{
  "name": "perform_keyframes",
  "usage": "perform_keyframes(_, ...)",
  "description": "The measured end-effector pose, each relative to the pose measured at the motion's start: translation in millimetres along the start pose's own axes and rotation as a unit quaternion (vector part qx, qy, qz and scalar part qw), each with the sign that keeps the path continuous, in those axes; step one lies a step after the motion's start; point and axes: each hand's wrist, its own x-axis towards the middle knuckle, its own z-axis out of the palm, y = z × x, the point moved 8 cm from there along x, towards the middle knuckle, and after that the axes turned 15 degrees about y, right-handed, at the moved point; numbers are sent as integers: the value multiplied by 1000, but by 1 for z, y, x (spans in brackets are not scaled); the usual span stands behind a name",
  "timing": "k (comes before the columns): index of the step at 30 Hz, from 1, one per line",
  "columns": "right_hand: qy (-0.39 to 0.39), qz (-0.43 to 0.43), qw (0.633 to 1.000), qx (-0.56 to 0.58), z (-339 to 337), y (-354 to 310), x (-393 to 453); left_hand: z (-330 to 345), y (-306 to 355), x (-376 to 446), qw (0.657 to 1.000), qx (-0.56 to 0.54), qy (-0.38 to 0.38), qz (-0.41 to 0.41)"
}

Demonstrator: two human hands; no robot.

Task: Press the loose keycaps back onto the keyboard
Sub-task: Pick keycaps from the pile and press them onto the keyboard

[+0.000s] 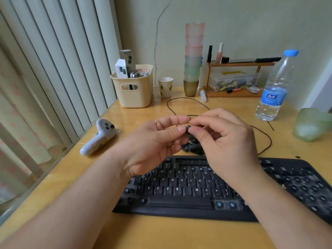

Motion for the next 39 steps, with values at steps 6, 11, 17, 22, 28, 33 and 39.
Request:
perform_keyframes(6, -7, -33, 998, -47, 1, -5, -2, 5, -7, 3, 999, -41, 28, -19)
perform_keyframes(11, 16, -71, 992, -101, -5, -9, 1, 12, -10, 0, 999, -43, 19, -24)
perform_keyframes(17, -23, -84, 986, -140, -3, -5, 2, 5, -9, 1, 998, 38, 40, 25)
perform_keyframes(22, -186, -31, 971, -147, 8, -2, 4, 1, -8, -2, 984, 165, 6, 65)
perform_keyframes(28, -433, 211, 864, -146, 23, 35, 0, -29, 26, 3, 765, 567, 123, 279)
perform_keyframes(33, -458, 271, 833, -153, 32, 46, -13, -37, 23, 11, 737, 595, 107, 301)
perform_keyframes(39, -497, 254, 810, -180, 41, 41, -27, -32, 14, 13, 716, 617, 70, 319)
